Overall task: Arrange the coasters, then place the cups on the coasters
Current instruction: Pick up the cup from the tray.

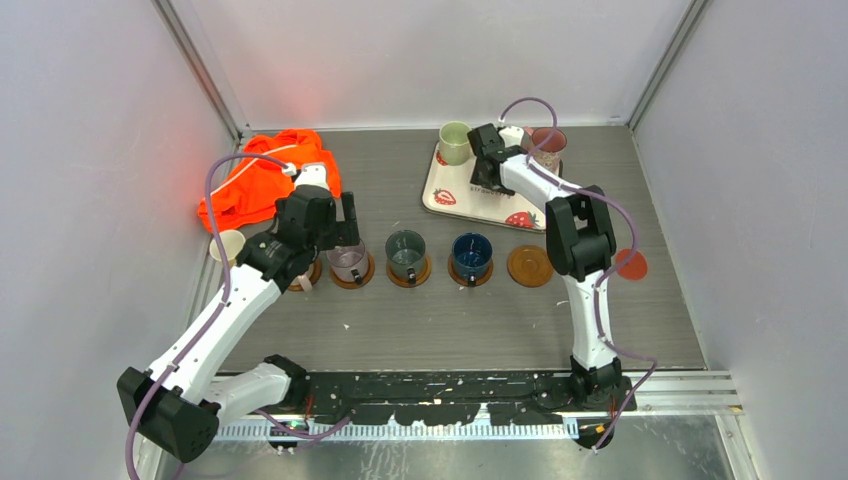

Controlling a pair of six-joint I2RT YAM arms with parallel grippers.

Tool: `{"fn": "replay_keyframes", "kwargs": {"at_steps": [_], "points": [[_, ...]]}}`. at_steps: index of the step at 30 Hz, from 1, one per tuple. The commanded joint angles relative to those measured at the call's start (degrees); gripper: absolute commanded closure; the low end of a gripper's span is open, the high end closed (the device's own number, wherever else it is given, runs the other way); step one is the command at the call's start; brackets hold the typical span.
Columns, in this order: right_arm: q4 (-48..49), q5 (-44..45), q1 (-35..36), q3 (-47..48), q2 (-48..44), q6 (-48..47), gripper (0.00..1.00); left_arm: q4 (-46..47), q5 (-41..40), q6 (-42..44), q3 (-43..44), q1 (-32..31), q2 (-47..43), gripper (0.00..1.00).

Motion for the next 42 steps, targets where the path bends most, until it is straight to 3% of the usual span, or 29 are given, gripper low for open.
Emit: {"fn": "replay_keyframes", "kwargs": {"at_steps": [1,16,30,42], "points": [[5.22,-3.76,-1.56,0.04,-4.34,-3.08,0.34,1.66,0.11,-0.51,0.37,0.24,-0.76,0.0],[2.93,-9.33,-2.47,4.82,-0.5,-4.65,0.53,1.62,-0.06,-0.51,0.37,0.24,-0.54,0.0],[2.54,-10.2,-2.29,4.21,0.59,-2.49,0.55,1.64,-0.06,-0.47,0.37,0.24,-0.37,0.0],[2.28,-10.12,-2.26,4.96,1.47,-2.14,0.65,1.69,-0.01,-0.51,0.34,0.24,-0.37,0.0]]}}
